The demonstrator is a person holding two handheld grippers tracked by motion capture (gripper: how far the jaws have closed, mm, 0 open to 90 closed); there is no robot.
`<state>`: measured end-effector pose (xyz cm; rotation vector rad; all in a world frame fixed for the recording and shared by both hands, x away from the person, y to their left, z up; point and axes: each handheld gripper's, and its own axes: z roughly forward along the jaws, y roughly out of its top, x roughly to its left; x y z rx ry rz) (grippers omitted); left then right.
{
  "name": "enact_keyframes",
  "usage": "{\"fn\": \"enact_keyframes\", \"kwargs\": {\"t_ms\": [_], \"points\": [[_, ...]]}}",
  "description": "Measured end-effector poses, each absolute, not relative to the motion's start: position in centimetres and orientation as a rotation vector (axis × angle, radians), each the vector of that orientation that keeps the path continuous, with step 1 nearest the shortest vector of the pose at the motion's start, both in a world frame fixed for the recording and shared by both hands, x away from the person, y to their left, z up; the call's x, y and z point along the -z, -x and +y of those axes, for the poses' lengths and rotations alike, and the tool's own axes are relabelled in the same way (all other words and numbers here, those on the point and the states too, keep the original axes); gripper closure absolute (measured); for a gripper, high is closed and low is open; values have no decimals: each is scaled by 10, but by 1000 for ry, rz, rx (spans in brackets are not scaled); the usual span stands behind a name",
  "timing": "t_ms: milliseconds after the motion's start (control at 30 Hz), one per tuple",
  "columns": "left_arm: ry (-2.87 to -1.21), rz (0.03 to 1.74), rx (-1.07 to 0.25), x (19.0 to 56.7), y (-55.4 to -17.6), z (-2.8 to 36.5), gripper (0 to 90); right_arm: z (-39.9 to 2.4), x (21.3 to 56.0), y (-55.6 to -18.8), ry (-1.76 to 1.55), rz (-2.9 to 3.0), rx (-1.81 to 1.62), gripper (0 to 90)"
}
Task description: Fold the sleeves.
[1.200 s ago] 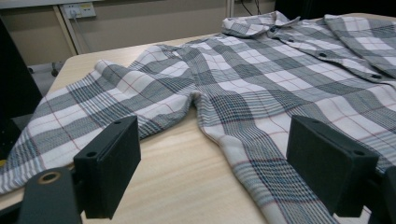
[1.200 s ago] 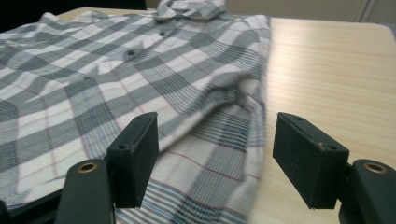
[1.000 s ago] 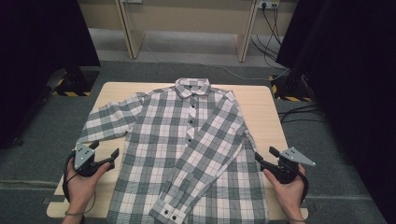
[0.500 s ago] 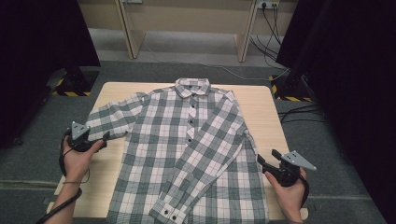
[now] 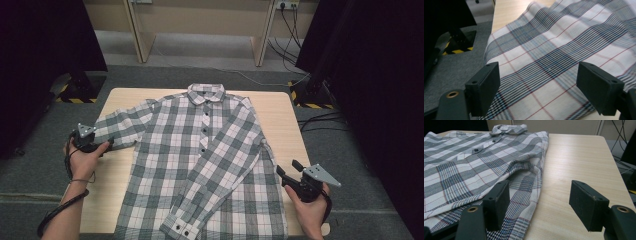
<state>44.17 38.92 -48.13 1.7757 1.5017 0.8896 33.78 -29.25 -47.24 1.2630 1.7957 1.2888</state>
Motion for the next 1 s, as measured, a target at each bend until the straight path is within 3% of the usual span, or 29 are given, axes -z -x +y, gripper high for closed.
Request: {"fn": "enact_keyframes", "kwargs": {"t_ms": [267,567,667,733,1000], "points": [[-1783,1567,-865,485,-449,396,198,-293,472,-338,-1259,1798,-1293,336],[-1784,1618,-814,486,-456,396,307,-293,472,-337,-1257,1800,-1298,336],[-1737,1641,-746,486,-458,398,423,-293,472,-337,-1255,1799,-1302,335],[-1723,1647,-745,486,-459,398,466,-294,472,-337,-1259,1799,-1307,335],[-1646,1714,-759,486,-463,396,801,-295,473,-337,-1261,1798,-1324,335]]}}
